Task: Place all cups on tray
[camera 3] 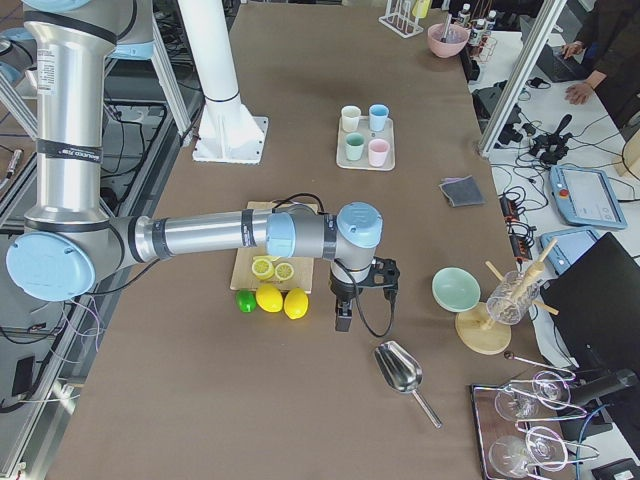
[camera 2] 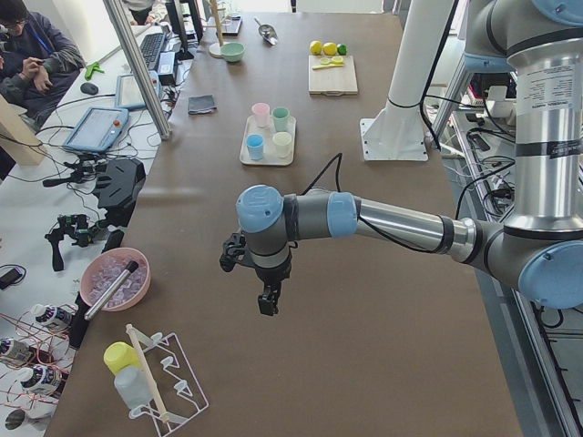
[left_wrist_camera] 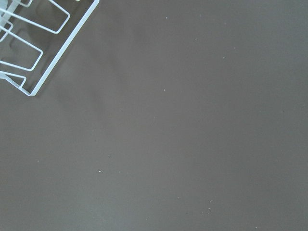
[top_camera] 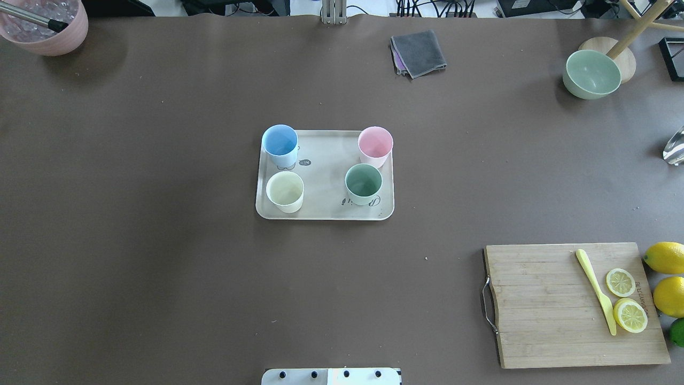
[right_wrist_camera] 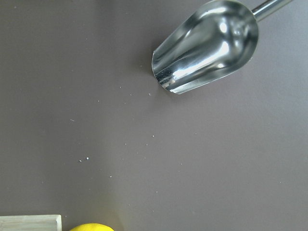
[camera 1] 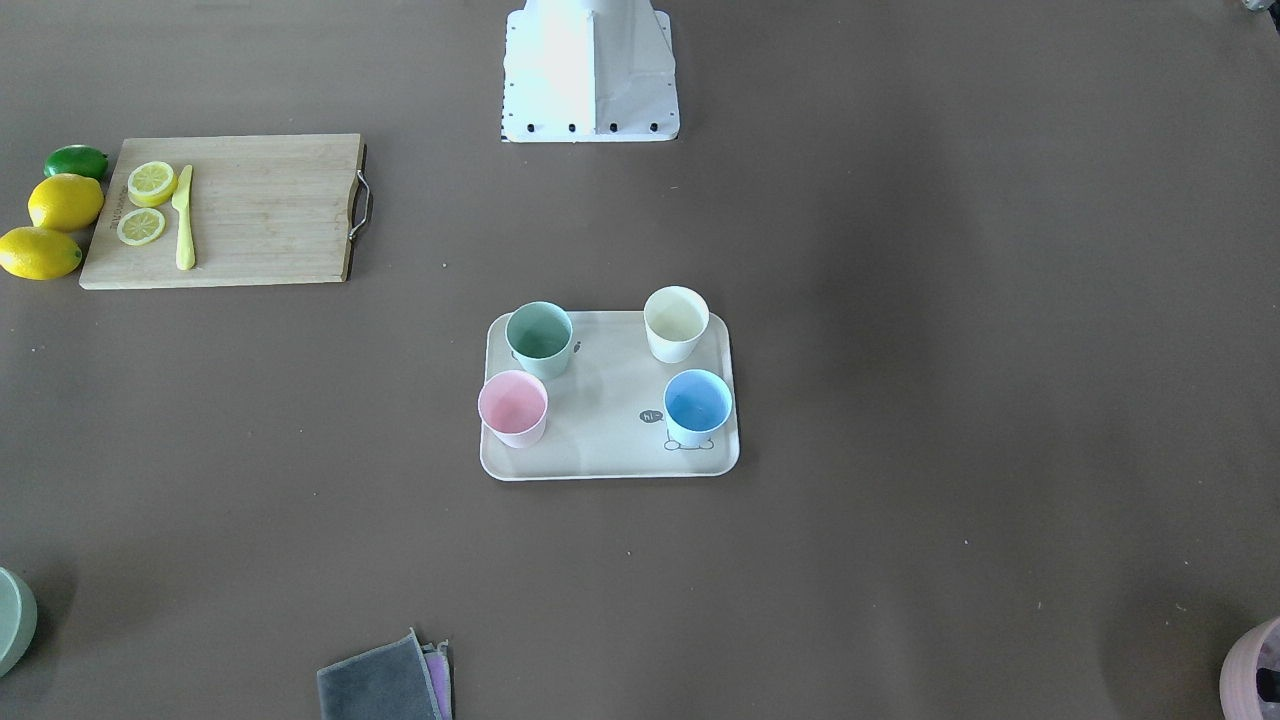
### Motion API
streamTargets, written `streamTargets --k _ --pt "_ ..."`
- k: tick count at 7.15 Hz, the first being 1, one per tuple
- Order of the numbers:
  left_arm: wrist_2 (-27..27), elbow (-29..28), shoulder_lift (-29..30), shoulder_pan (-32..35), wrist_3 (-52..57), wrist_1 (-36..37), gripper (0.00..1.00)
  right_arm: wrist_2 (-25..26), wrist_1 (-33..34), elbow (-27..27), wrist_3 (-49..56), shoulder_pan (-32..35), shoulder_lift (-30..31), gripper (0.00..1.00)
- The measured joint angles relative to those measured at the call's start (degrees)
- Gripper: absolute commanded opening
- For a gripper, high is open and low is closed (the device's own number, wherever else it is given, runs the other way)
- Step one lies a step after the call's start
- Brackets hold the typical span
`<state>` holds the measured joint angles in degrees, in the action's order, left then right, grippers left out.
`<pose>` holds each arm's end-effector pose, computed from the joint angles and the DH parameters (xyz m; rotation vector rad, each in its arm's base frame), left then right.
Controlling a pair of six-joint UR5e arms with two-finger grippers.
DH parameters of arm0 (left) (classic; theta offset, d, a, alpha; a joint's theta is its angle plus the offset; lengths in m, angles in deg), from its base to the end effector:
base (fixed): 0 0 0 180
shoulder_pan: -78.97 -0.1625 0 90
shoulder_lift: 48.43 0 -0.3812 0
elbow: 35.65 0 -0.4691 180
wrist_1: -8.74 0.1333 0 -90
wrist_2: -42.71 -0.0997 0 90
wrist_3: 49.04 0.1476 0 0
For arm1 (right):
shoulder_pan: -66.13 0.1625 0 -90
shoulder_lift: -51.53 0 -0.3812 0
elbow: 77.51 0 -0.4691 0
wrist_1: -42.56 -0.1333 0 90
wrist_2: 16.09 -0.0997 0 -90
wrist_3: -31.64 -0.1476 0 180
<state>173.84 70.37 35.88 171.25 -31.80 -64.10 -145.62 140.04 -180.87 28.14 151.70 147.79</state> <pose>-0.0565 -0.5076 0.5799 0.0092 0.7273 0.2067 -0.0012 -0.5244 0.5979 -0.0541 -0.6878 -0.0133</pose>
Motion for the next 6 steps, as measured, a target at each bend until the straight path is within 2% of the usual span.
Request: streamTargets --k 3,6 --pt "0.7 -1.8 -3.6 0.1 -7.4 -9.6 0.98 -1.0 0.4 -3.1 0.6 3.2 2.6 1.0" --pt "1.2 0.1 -4.0 0.2 -7.6 -11.3 0.98 -1.3 0.0 -4.0 1.2 4.2 4.8 1.0"
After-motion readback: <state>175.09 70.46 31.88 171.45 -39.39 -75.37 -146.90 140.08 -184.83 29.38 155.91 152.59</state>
